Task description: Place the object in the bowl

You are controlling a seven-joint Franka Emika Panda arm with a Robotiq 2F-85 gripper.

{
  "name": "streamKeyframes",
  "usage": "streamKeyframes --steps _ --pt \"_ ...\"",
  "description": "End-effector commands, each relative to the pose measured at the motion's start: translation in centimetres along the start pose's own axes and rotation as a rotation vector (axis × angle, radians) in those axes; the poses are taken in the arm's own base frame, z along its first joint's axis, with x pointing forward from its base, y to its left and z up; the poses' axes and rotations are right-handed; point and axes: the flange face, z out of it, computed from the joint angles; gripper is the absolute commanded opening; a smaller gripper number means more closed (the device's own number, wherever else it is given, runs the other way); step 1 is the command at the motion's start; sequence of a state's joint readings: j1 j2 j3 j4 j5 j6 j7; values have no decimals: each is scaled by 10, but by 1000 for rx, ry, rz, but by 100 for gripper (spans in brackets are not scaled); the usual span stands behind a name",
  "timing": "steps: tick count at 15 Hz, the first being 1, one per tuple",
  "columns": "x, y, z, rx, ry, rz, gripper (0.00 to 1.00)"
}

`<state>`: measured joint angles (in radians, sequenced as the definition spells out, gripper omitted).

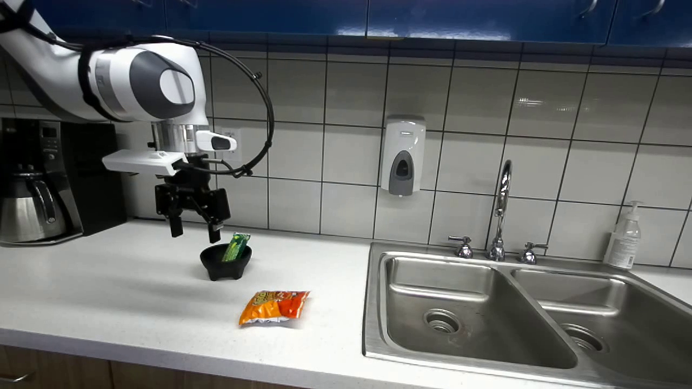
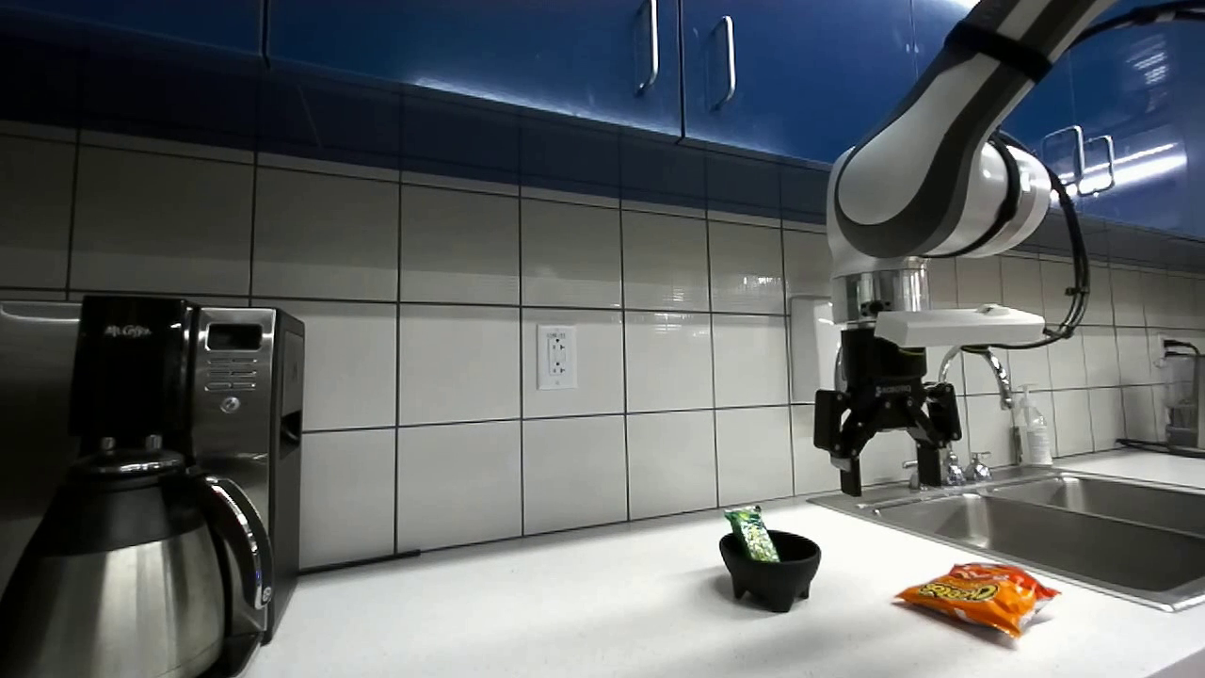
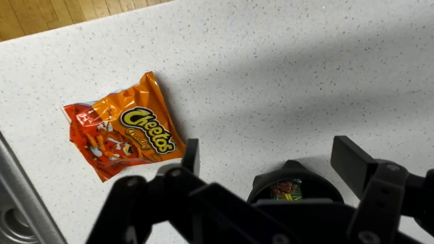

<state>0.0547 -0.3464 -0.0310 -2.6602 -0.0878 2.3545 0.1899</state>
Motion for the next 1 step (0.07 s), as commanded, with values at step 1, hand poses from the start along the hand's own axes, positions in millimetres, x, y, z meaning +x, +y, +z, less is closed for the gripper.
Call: streamKeyframes --steps 1 --pt "0 0 0 0 -1 0 100"
